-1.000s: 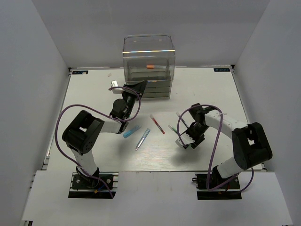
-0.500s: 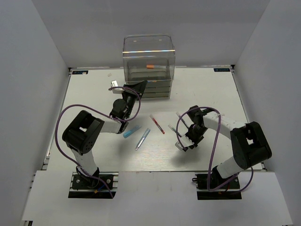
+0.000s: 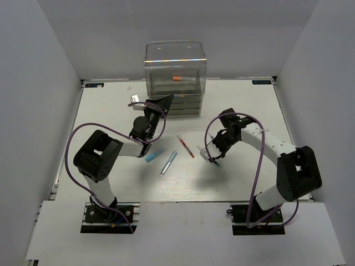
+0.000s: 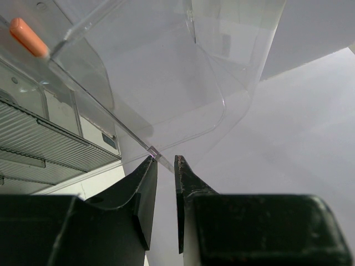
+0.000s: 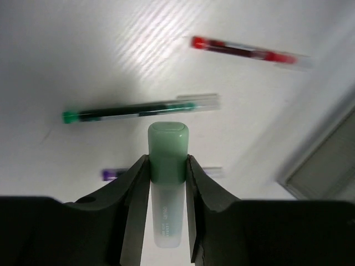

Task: Sort the stationery into containers
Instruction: Grab a piece of stationery with the right arm, then place the stationery into the container

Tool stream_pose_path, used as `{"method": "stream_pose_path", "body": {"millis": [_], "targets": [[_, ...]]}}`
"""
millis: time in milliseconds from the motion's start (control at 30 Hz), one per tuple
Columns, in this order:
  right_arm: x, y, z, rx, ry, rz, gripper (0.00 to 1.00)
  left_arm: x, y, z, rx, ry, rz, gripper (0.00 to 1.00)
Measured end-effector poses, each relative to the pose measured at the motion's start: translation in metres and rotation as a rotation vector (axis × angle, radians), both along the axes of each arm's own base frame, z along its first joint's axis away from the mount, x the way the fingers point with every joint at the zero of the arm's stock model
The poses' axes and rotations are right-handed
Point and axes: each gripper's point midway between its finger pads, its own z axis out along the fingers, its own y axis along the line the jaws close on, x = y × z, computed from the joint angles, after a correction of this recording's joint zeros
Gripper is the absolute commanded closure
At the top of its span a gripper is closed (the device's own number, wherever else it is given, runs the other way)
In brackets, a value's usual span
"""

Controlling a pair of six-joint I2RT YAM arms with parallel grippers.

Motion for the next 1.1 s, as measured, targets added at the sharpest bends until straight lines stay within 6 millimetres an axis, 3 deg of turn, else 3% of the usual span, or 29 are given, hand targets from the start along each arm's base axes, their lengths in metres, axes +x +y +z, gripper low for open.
{"method": "stream_pose_path", "body": {"millis": [133,567,833,1100], "targets": [[0.015,0.022,0.019,0.097,-0.074,-0.032,0.96,0.000,0.000,0.000,0.000,0.000,0.000,0.69],[0.104,0.108,0.088,0.469,-0.483,-0.213,1.00,0.000,0.000,0.000,0.000,0.000,0.000,0.69],[0.132,0.127,0.103,0.582,-0.629,-0.259,1.00,0.000,0.000,0.000,0.000,0.000,0.000,0.69],[0.140,0.138,0.111,0.683,-0.736,-0.249,1.00,0.000,0.000,0.000,0.000,0.000,0.000,0.69]]}}
